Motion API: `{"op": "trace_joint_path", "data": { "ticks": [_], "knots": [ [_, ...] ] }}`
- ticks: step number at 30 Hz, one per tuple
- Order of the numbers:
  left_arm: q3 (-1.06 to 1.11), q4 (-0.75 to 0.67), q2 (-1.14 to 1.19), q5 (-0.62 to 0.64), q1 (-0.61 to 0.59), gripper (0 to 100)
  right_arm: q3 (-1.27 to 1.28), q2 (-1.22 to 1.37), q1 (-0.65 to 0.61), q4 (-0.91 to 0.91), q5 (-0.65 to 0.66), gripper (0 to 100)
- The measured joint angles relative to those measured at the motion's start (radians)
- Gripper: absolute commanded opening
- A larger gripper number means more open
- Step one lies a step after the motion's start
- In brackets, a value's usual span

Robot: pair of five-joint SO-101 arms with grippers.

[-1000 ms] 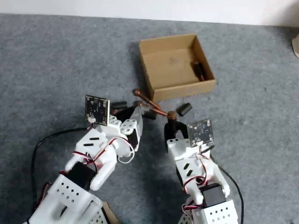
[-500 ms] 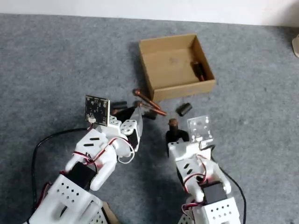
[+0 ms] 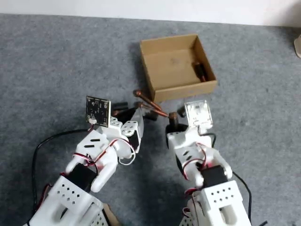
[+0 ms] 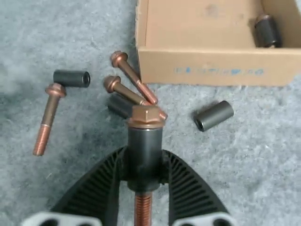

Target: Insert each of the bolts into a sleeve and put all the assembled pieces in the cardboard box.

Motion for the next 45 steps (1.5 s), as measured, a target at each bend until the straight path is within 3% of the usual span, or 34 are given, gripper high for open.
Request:
{"op": "trace_joint_path", "data": {
  "ticks": [22, 45],
  "knots": [
    [0.0, 0.0, 0.0, 0.0, 0.0, 1, -0.497, 0.592, 0.0, -0.002, 0.0, 0.5],
    [0.012, 0.0, 0.0, 0.0, -0.002, 1, -1.028, 1.158, 0.097, -0.002, 0.0, 0.5]
  ]
}}
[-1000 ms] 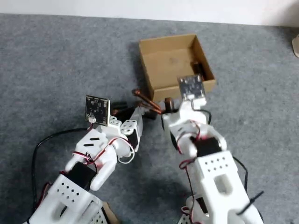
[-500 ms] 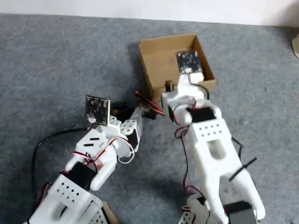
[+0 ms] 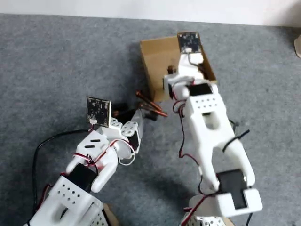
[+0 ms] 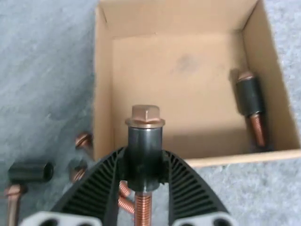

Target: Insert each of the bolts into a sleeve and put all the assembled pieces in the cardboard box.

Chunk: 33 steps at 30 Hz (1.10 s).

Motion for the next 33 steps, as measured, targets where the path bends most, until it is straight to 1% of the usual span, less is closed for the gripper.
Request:
{"op": "trace_joint_path", "data": {
  "ticks": [7, 20, 33],
  "knots": [
    [0.0, 0.0, 0.0, 0.0, 0.0, 1, -0.178, 0.16, 0.055, 0.0, 0.0, 0.5],
    [0.0, 0.0, 0.0, 0.0, 0.0, 1, -0.497, 0.414, 0.084, 0.029, 0.0, 0.5],
    [0.0, 0.0, 0.0, 0.0, 0.0, 1, -0.905, 0.736, 0.138, 0.198, 0.12, 0.5]
  ]
}}
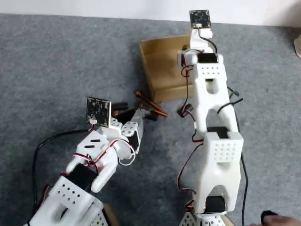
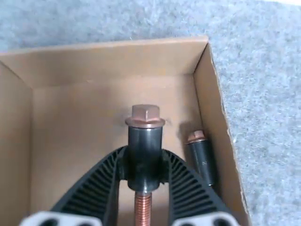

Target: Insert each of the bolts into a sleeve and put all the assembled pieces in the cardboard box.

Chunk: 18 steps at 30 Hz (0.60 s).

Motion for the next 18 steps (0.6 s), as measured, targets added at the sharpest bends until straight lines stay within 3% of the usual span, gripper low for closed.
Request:
{"op": "trace_joint_path", "data": {
  "ticks": [8, 18],
  "knots": [
    [0.0, 0.0, 0.0, 0.0, 0.0, 1, -0.181, 0.184, 0.035, 0.018, 0.041, 0.5],
    [0.0, 0.0, 0.0, 0.0, 0.0, 1, -0.229, 0.282, 0.06, 0.018, 0.118, 0.5]
  ]
}}
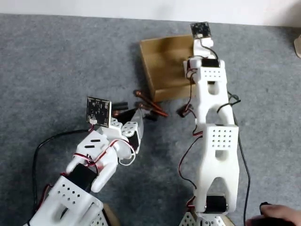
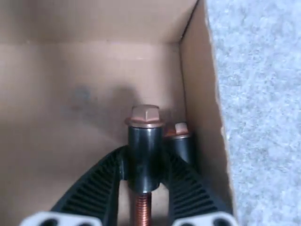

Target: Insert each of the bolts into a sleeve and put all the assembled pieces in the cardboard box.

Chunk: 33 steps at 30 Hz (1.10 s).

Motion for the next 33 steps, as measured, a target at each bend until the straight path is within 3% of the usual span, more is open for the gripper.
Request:
{"op": "trace_joint_path", "data": {
  "ticks": [8, 14, 16, 33],
  "knots": [
    [0.006, -0.008, 0.0, -0.035, 0.002, 1, 0.0, 0.002, 0.0, 0.0, 0.0, 1.9],
    [0.092, -0.16, 0.0, -0.037, 0.002, 1, 0.0, 0.0, -0.003, 0.018, 0.0, 26.4],
    [0.097, -0.184, 0.0, -0.038, 0.002, 1, -0.009, -0.003, -0.005, 0.055, 0.0, 30.0],
    [0.098, -0.199, 0.0, -0.038, 0.002, 1, -0.104, -0.002, -0.005, 0.158, -0.137, 29.9]
  ]
}}
